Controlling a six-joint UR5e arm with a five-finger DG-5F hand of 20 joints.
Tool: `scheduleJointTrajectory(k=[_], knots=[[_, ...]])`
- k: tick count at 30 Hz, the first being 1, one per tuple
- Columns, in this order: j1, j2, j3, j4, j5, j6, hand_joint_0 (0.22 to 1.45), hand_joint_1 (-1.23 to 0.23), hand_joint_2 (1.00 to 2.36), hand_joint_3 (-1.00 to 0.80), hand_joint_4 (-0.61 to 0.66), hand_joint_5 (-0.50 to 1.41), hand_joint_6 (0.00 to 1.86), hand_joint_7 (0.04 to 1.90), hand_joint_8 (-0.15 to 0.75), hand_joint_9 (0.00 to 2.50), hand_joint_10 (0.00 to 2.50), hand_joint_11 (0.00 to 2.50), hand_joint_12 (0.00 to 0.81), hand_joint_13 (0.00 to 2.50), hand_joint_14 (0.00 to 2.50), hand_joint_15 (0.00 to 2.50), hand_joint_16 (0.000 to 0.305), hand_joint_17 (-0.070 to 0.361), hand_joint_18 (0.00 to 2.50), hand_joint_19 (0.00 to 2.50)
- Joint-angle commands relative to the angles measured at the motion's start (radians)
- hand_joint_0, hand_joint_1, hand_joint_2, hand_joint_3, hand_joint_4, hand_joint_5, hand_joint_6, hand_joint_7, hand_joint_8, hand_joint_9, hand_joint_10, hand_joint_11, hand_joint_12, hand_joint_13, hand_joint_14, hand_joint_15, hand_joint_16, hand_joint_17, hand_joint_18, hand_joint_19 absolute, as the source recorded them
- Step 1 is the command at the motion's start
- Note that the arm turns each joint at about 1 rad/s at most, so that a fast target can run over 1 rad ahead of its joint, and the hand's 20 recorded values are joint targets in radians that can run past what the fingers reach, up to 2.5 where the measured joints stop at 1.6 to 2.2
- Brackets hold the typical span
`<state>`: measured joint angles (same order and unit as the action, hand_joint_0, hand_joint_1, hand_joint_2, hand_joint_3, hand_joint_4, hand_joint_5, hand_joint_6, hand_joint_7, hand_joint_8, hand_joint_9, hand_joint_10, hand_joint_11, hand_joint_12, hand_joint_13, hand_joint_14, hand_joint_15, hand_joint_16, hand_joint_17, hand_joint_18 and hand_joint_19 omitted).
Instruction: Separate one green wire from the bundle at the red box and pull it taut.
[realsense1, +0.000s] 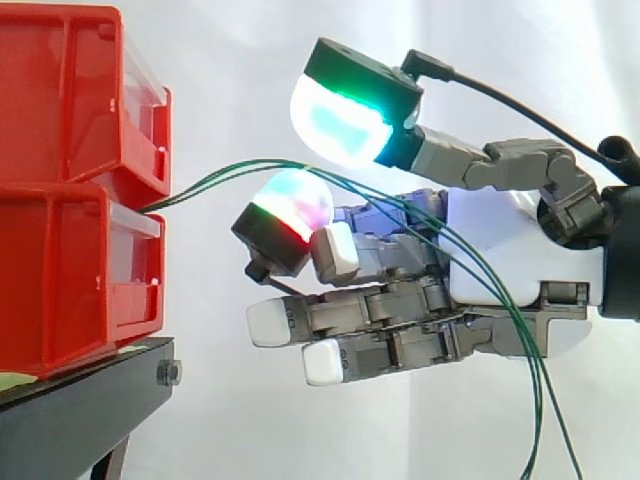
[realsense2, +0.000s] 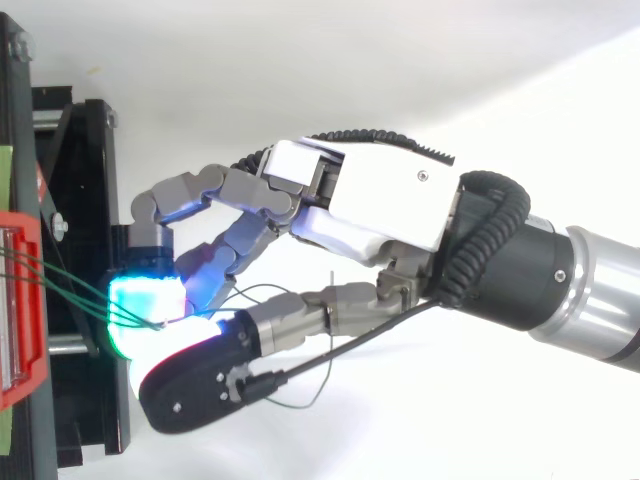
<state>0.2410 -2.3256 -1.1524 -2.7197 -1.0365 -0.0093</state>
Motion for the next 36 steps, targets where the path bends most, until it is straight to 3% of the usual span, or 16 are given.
scheduleJointTrajectory(k=[1,4,7,12,17,24,30,36], knots=[[0.000,0.000,0.002,0.000,0.000,0.000,0.53,-0.60,1.00,-0.50,0.20,-0.14,0.86,1.28,0.341,1.17,0.02,0.75,0.391,0.87,0.01,0.38,0.054,0.122,0.85,0.47],[0.000,0.000,0.002,0.000,0.000,0.000,0.57,-0.58,1.00,-0.49,0.20,-0.14,0.85,1.31,0.334,1.17,0.02,0.75,0.384,0.87,0.01,0.40,0.053,0.119,0.84,0.49],[-0.002,0.000,0.002,0.000,0.000,0.000,0.59,-0.60,1.01,-0.36,0.19,-0.14,0.85,1.33,0.329,1.17,0.02,0.75,0.383,0.87,0.02,0.40,0.052,0.118,0.83,0.50],[0.000,-0.001,0.002,0.000,0.000,0.000,0.59,-0.71,1.02,-0.18,0.21,-0.14,0.86,1.39,0.341,1.17,0.02,0.75,0.390,0.87,0.02,0.40,0.053,0.119,0.85,0.50],[-0.002,0.000,0.002,-0.002,0.000,0.000,0.60,-0.80,1.02,-0.14,0.16,-0.15,0.87,1.39,0.336,1.13,0.02,0.76,0.387,0.86,0.02,0.40,0.053,0.120,0.85,0.49],[-0.006,0.006,0.003,-0.012,-0.002,0.000,0.71,-0.93,1.02,-0.30,0.09,-0.16,0.89,1.38,0.320,1.07,0.02,0.77,0.372,0.83,0.02,0.39,0.052,0.117,0.84,0.46],[-0.006,0.011,0.003,-0.026,0.000,0.000,0.77,-0.95,1.01,-0.43,0.09,-0.17,0.89,1.39,0.314,1.07,0.02,0.77,0.369,0.82,0.01,0.38,0.051,0.115,0.83,0.46],[-0.006,0.011,0.003,-0.028,0.001,0.000,0.70,-0.92,1.00,-0.50,0.18,-0.16,0.89,1.35,0.316,1.09,0.02,0.76,0.367,0.83,0.02,0.39,0.051,0.114,0.84,0.47]])
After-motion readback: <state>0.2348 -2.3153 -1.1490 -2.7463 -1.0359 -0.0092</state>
